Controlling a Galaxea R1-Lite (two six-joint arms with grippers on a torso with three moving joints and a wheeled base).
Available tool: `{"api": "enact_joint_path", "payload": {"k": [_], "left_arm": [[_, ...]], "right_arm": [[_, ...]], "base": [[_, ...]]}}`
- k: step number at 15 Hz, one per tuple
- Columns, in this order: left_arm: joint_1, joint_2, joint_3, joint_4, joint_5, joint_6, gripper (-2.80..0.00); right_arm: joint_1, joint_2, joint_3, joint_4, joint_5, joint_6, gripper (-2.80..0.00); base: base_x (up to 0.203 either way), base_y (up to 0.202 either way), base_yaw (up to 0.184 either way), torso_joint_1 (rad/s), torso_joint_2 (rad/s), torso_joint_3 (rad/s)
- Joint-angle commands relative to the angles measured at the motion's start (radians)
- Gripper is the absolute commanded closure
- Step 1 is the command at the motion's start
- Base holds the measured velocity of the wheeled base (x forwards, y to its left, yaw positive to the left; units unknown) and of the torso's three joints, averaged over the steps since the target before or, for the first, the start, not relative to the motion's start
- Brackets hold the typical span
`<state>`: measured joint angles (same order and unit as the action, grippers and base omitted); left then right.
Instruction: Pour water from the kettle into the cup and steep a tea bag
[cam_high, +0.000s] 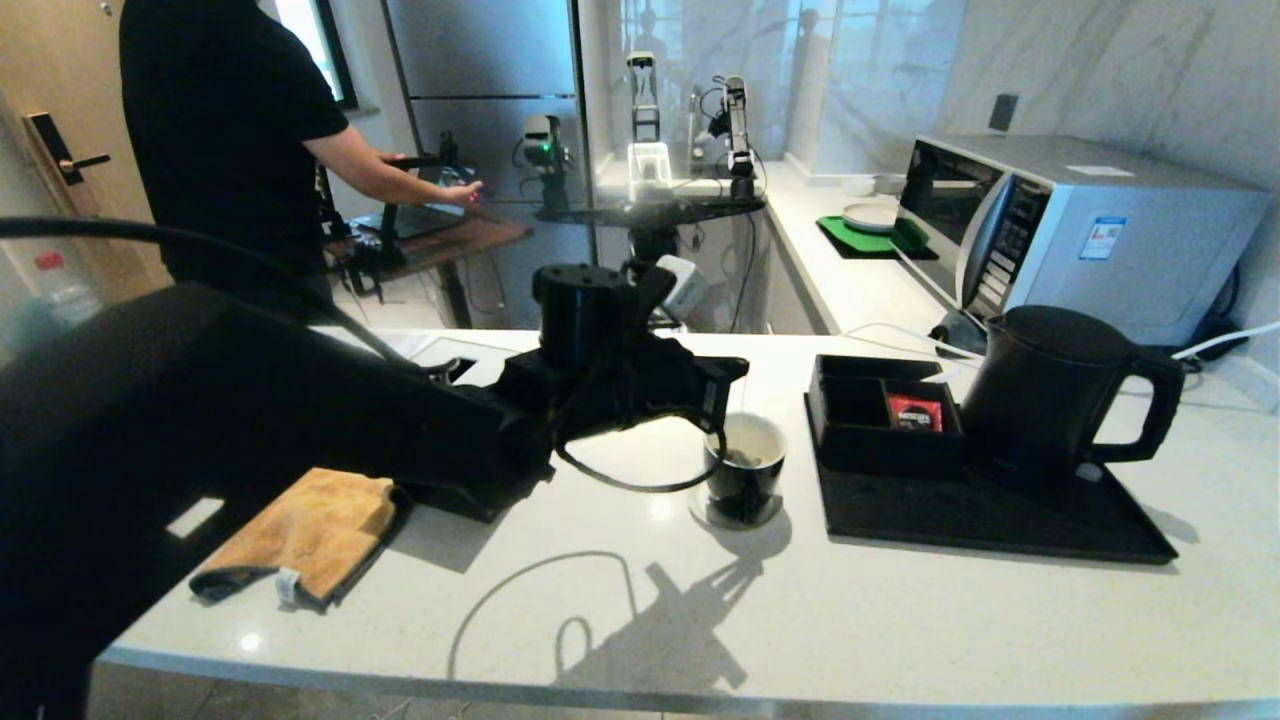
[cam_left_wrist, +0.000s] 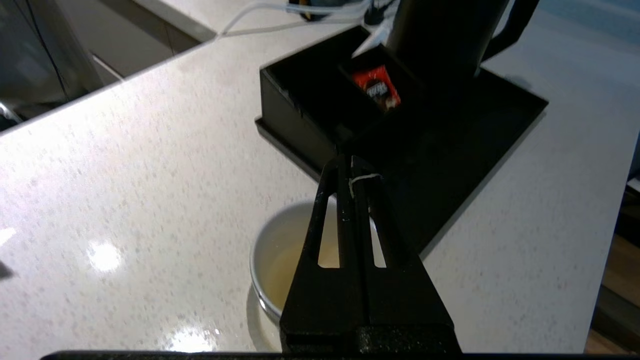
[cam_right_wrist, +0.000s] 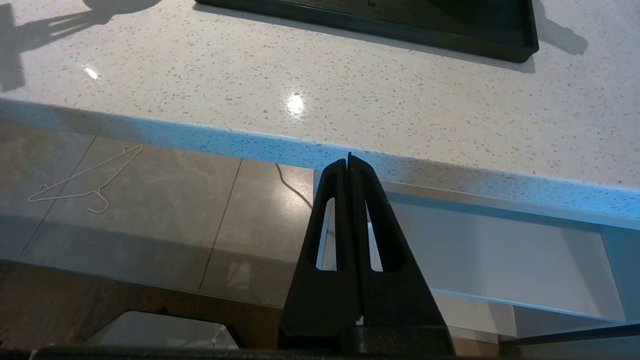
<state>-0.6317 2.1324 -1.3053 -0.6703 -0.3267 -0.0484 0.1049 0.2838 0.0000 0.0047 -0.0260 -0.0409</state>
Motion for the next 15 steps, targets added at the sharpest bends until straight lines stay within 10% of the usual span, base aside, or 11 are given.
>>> {"api": "enact_joint_path", "payload": {"k": [1,15], "left_arm": [[0.000,-0.014,-0.043,0.009,-0.002,-0.001,0.00],[0.010,-0.040,-0.048,0.037,0.000,0.002,0.00]], "right_arm": [[0.000,0.001,0.000,0.000,0.000,-0.001,0.00],[0.001,0.000,0.000,0.000,0.000,-0.001,0.00]], "base": [[0.000,0.000,0.000,0.000,0.00,0.000],[0.000,0.000,0.000,0.000,0.00,0.000]]}}
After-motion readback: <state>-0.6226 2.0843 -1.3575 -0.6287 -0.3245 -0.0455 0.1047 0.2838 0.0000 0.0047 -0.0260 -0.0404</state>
